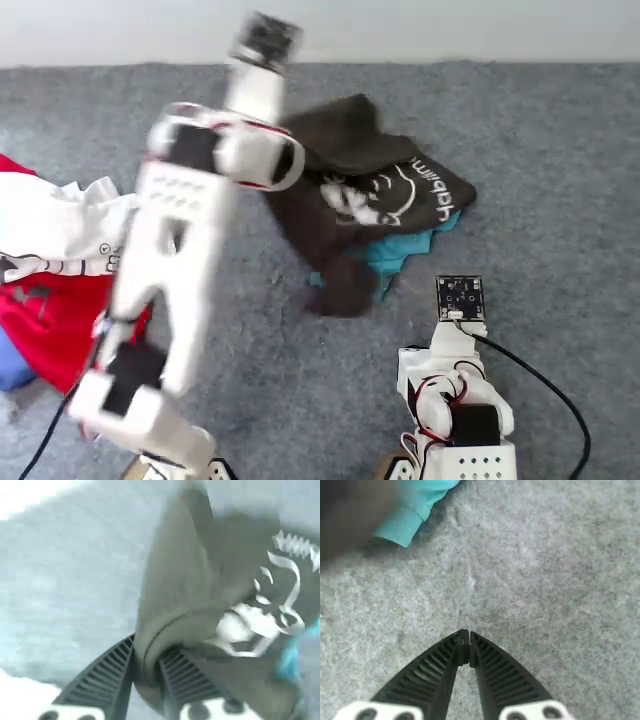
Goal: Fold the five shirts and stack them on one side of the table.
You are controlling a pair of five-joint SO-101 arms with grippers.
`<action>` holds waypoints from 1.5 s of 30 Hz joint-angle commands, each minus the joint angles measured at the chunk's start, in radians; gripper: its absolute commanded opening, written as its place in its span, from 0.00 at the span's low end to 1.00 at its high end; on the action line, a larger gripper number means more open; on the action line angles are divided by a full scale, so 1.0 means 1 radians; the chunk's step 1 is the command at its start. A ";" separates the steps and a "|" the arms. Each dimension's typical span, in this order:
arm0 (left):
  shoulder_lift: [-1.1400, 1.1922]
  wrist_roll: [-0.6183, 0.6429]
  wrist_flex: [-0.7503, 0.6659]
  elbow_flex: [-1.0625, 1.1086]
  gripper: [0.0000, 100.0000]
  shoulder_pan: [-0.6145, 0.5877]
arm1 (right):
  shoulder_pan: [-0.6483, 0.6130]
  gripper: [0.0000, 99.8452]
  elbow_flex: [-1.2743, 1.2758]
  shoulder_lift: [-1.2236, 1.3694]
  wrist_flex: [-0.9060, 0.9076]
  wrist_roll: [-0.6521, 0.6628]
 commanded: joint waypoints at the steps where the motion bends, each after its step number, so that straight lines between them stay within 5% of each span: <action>1: -0.212 -0.002 0.000 -0.021 0.01 -0.121 | -0.001 0.01 0.014 -0.004 0.007 0.008; 11: -0.445 -0.009 -0.012 -0.021 0.01 -0.603 | -0.001 0.01 0.014 -0.004 0.007 0.008; 17: -0.462 -0.008 -0.133 -0.021 0.01 -0.936 | -0.001 0.01 0.014 -0.004 0.007 0.008; 22: -0.462 -0.003 -0.222 -0.021 0.01 -1.096 | -0.001 0.01 0.014 -0.004 0.007 0.008; 26: -0.451 -0.014 -0.226 0.033 0.01 -1.125 | -0.001 0.01 0.014 -0.004 0.007 0.008; 29: -0.453 -0.181 -0.226 0.151 0.04 -1.096 | -0.001 0.01 0.014 -0.004 0.007 0.008; 34: -0.462 -0.316 -0.167 0.297 0.21 -1.089 | -0.001 0.01 0.014 -0.004 0.007 0.008; 45: -0.463 -0.368 -0.011 0.134 0.27 -1.066 | -0.001 0.01 0.014 -0.004 0.007 0.008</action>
